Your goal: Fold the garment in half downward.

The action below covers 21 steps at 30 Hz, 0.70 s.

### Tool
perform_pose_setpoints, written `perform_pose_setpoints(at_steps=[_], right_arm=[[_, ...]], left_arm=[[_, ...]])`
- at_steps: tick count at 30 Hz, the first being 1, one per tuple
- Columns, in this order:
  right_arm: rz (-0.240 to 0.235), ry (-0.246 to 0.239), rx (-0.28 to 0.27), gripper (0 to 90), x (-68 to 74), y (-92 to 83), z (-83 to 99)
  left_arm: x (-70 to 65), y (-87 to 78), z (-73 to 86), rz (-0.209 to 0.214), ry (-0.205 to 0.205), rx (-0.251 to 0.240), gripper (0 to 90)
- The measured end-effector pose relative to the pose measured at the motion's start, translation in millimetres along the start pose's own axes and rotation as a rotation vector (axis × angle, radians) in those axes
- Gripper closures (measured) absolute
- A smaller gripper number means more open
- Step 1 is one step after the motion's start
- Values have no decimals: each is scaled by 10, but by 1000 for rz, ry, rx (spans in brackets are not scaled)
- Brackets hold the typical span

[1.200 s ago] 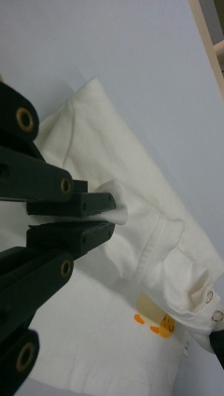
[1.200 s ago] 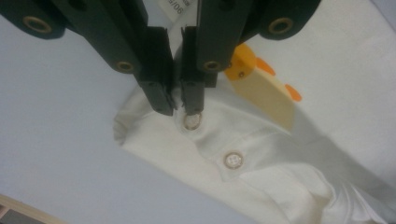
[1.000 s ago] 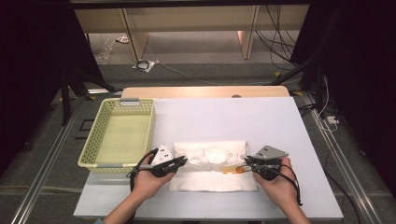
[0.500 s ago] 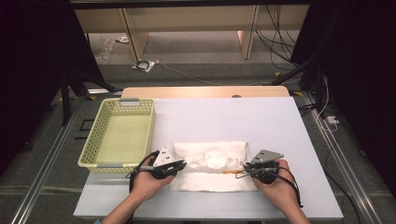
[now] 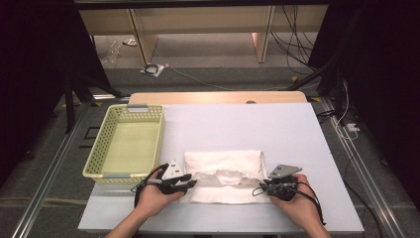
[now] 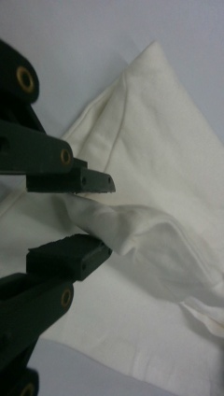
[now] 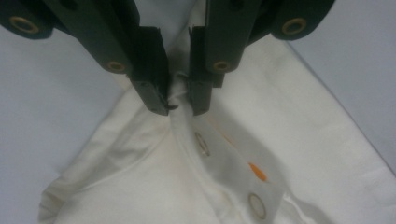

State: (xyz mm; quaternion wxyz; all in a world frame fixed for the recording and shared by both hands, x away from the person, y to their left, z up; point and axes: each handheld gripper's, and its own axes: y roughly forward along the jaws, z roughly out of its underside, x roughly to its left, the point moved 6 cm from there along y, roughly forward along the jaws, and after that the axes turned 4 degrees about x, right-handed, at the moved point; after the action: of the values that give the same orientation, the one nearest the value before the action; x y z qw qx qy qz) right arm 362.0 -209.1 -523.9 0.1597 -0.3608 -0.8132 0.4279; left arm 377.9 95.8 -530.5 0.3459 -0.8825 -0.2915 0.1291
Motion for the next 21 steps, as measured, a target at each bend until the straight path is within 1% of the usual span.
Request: perform_pose_setpoints(at_steps=[2,4,6,8,9,11,14,15,16,18,19,21], right_arm=[[-7,4,2,770,5,-9,14],[-15,8,5,746,11,-31,29],[-25,10,9,728,8,-65,43],[-40,17,12,700,-6,-107,58],[-51,27,16,688,-17,-126,65],[-54,31,21,679,-47,-171,69],[-41,42,8,682,-100,-236,58],[-27,58,-8,687,-122,-253,46],[-23,67,-17,689,-139,-273,39],[-18,69,-18,689,-154,-312,25],[-17,79,-32,690,-158,-322,10],[-16,96,-36,693,-154,-308,-3]], left_arm=[[-8,-36,-10,6,-20,8,572],[-10,-90,-20,10,-23,20,514],[-6,-159,-38,7,-33,12,487],[-13,-223,-58,14,-32,8,468],[-17,-248,-71,21,-43,2,465],[-16,-275,-96,26,-56,-5,455],[14,-278,-121,15,-87,-13,454],[22,-270,-121,16,-107,-12,457],[32,-262,-119,20,-122,-7,465],[43,-248,-115,21,-134,0,494],[39,-236,-116,22,-136,2,510],[11,-196,-117,32,-144,15,529]])
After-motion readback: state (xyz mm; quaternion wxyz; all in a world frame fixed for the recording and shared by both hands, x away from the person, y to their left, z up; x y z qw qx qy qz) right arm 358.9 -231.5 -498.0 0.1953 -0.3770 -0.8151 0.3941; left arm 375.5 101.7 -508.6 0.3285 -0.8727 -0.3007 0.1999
